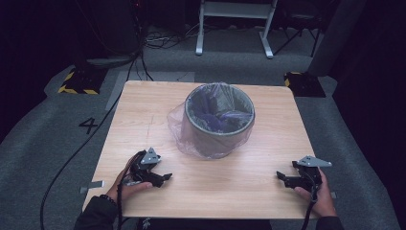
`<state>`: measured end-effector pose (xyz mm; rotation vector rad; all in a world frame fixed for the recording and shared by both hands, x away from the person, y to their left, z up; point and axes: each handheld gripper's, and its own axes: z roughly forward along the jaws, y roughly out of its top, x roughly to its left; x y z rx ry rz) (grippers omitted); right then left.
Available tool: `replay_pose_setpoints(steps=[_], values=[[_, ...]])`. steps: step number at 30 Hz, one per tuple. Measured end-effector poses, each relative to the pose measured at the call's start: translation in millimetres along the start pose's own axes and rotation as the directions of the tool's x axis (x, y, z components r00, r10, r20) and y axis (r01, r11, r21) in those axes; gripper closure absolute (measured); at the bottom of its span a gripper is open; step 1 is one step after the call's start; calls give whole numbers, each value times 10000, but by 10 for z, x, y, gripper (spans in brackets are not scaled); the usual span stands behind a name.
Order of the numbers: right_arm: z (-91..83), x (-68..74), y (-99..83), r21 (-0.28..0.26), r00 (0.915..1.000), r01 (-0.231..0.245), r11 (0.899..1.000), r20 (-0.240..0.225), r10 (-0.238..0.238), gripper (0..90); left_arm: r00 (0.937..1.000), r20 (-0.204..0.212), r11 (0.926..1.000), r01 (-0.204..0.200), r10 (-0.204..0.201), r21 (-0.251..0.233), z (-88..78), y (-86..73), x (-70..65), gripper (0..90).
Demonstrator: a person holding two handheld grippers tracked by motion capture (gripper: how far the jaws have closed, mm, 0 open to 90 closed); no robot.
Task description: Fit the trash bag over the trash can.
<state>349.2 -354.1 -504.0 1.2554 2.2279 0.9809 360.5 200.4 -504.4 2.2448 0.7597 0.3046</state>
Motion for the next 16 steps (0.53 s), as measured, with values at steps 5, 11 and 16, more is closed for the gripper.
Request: replay_pose_setpoints(steps=[5, 11, 16], values=[[0, 0, 0, -2, 10000, 2, 10000, 0, -2, 149, 10000, 28, 10000, -17, 17, -1, 3, 3, 2, 143], [0, 0, 0, 4, 10000, -6, 10000, 0, 6, 149, 10000, 42, 10000, -65, 65, 1, 6, 8, 6, 142], [0, 0, 0, 0, 10000, 4, 10000, 2, -4, 149, 10000, 44, 10000, -58, 58, 0, 6, 8, 6, 142]])
